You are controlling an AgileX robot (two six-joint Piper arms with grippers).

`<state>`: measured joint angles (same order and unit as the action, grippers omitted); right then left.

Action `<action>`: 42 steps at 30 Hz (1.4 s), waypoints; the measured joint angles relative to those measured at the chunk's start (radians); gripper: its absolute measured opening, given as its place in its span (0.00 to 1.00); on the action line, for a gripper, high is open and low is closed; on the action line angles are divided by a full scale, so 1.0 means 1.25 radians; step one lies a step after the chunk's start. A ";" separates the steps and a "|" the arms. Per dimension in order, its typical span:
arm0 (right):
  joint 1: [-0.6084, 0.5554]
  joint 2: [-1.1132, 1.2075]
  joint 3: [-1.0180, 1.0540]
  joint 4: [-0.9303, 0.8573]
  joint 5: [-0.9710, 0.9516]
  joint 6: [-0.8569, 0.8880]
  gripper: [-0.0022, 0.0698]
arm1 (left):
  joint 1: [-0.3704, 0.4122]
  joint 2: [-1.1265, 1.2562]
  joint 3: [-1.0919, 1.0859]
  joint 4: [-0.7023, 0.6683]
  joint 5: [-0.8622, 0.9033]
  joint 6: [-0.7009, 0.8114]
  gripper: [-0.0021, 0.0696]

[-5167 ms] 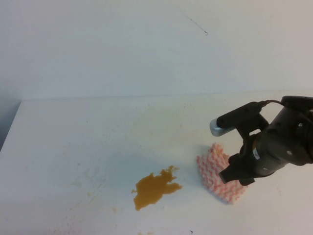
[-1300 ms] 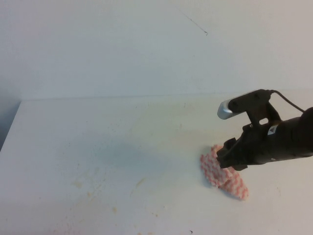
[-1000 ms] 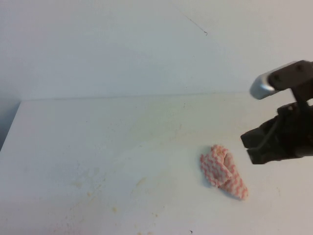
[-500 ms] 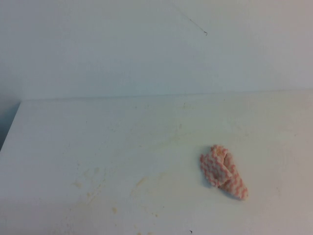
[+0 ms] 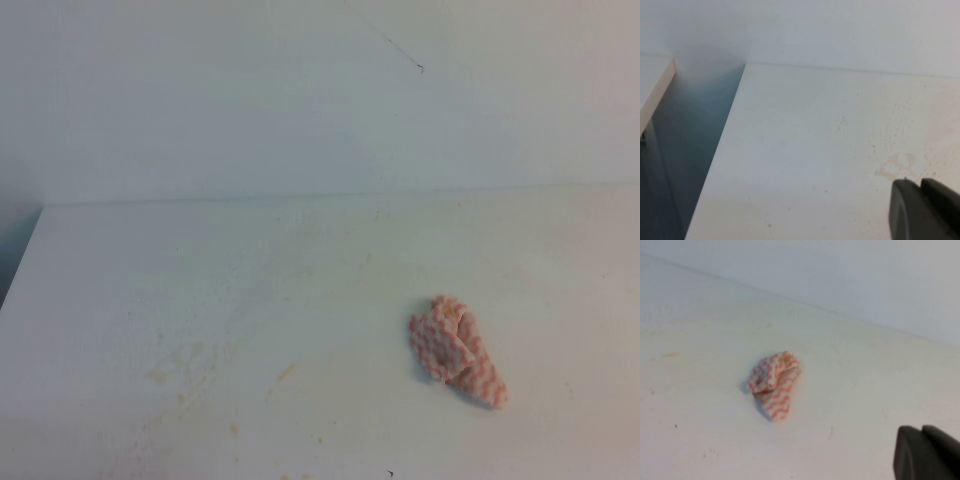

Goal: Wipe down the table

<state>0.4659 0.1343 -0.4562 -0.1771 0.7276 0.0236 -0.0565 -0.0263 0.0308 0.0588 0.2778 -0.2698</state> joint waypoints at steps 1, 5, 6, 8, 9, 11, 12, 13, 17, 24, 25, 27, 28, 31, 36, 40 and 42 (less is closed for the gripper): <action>0.000 0.000 0.013 0.000 0.000 0.000 0.04 | 0.000 0.000 0.000 0.000 0.000 0.000 0.03; 0.000 -0.002 0.064 0.000 -0.017 0.000 0.04 | 0.000 0.000 0.000 0.000 0.000 0.000 0.03; 0.000 -0.009 0.076 0.000 -0.031 0.000 0.04 | 0.000 0.000 0.000 0.000 0.000 0.000 0.03; -0.003 -0.039 0.098 0.000 -0.056 0.000 0.04 | 0.000 0.000 0.000 0.000 0.000 0.000 0.03; -0.011 -0.065 0.111 0.000 -0.069 0.000 0.04 | 0.000 0.000 0.000 0.000 0.000 0.000 0.03; -0.034 -0.104 0.134 0.000 -0.088 0.000 0.03 | 0.000 0.000 0.000 0.000 0.000 0.000 0.03; -0.051 -0.112 0.144 0.000 -0.095 0.000 0.03 | 0.000 -0.001 0.000 0.000 0.000 0.000 0.03; -0.070 -0.116 0.153 -0.004 -0.102 0.000 0.03 | 0.000 0.000 0.000 -0.002 0.000 0.000 0.03; -0.160 -0.118 0.171 -0.005 -0.106 0.000 0.03 | 0.000 0.000 0.000 0.000 0.002 0.000 0.03; -0.338 -0.118 0.174 -0.005 -0.107 0.000 0.03 | 0.000 0.000 0.000 0.000 0.000 0.000 0.03; -0.357 -0.118 0.174 -0.005 -0.107 0.000 0.03 | 0.000 0.000 0.000 0.000 0.000 0.000 0.03; -0.382 -0.118 0.174 -0.005 -0.107 0.000 0.03 | 0.000 0.000 0.000 0.000 0.000 0.000 0.03; -0.388 -0.118 0.174 -0.005 -0.107 0.000 0.03 | 0.000 0.000 0.000 0.000 0.000 0.000 0.03; -0.393 -0.118 0.174 -0.005 -0.107 0.000 0.03 | 0.000 0.000 0.000 0.000 0.000 0.000 0.03; -0.393 -0.118 0.174 -0.005 -0.107 0.000 0.03 | 0.000 0.000 0.000 0.000 0.000 0.000 0.03; -0.393 -0.118 0.199 0.010 -0.119 0.000 0.03 | 0.000 0.000 0.000 0.000 0.000 0.000 0.03; -0.393 -0.118 0.222 0.036 -0.119 0.000 0.03 | 0.000 0.000 0.000 0.000 0.000 0.000 0.03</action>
<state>-0.0258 -0.0129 -0.1790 -0.1319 0.5782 0.0236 -0.0565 -0.0263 0.0308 0.0590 0.2780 -0.2698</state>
